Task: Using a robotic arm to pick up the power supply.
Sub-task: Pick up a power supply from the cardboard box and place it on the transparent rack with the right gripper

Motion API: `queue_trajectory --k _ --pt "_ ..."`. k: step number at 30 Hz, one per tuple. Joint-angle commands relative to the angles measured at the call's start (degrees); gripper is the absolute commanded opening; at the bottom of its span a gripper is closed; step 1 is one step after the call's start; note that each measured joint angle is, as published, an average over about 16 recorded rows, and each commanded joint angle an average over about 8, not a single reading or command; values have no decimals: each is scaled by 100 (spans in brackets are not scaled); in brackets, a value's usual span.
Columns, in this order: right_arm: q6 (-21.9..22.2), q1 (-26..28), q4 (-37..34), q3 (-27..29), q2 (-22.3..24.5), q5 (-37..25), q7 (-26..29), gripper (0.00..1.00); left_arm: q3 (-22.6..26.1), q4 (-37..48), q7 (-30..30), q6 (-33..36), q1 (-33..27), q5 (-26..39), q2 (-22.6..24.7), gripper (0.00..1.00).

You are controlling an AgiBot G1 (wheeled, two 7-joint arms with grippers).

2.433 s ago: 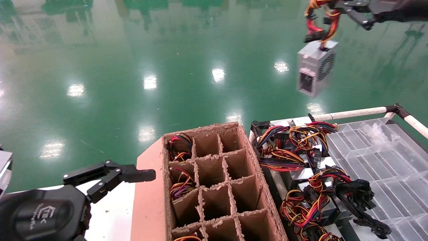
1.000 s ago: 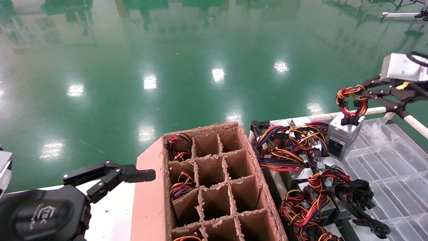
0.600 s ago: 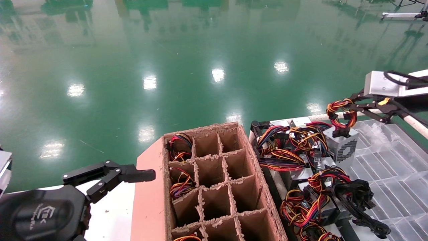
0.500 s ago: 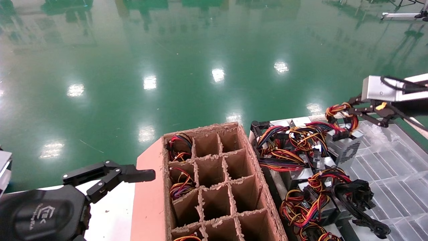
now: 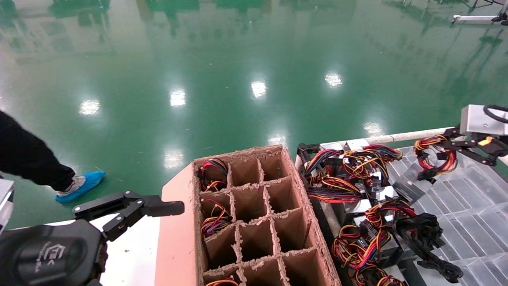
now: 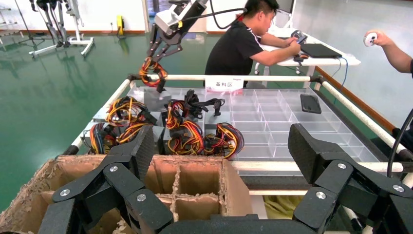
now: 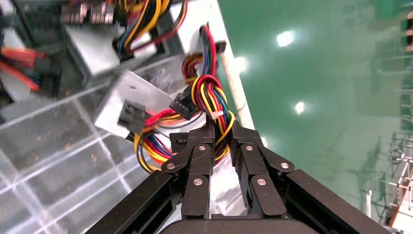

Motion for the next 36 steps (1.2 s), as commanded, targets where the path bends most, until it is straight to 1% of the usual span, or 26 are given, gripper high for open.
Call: queue_trajectory --k 1,9,17,26,31,36 --pt "-9 24 6 -32 61 -46 -11 0 1 0 0 0 0 0 0 100" --pt "8 59 36 -107 93 -153 -27 0 3 0 2 -1 -1 -2 -1 100" --pt "131 106 78 -178 83 -256 -51 0 6 0 3 -2 -1 -4 -2 100" --pt "212 137 197 -254 -137 -364 -232 0 9 0 4 -4 -2 -6 -4 100" --pt "115 174 245 -242 -274 -342 -400 0 10 0 5 -4 -2 -7 -4 100" --pt "-185 232 212 -231 -352 -319 -512 0 12 0 6 -5 -3 -8 -5 100"
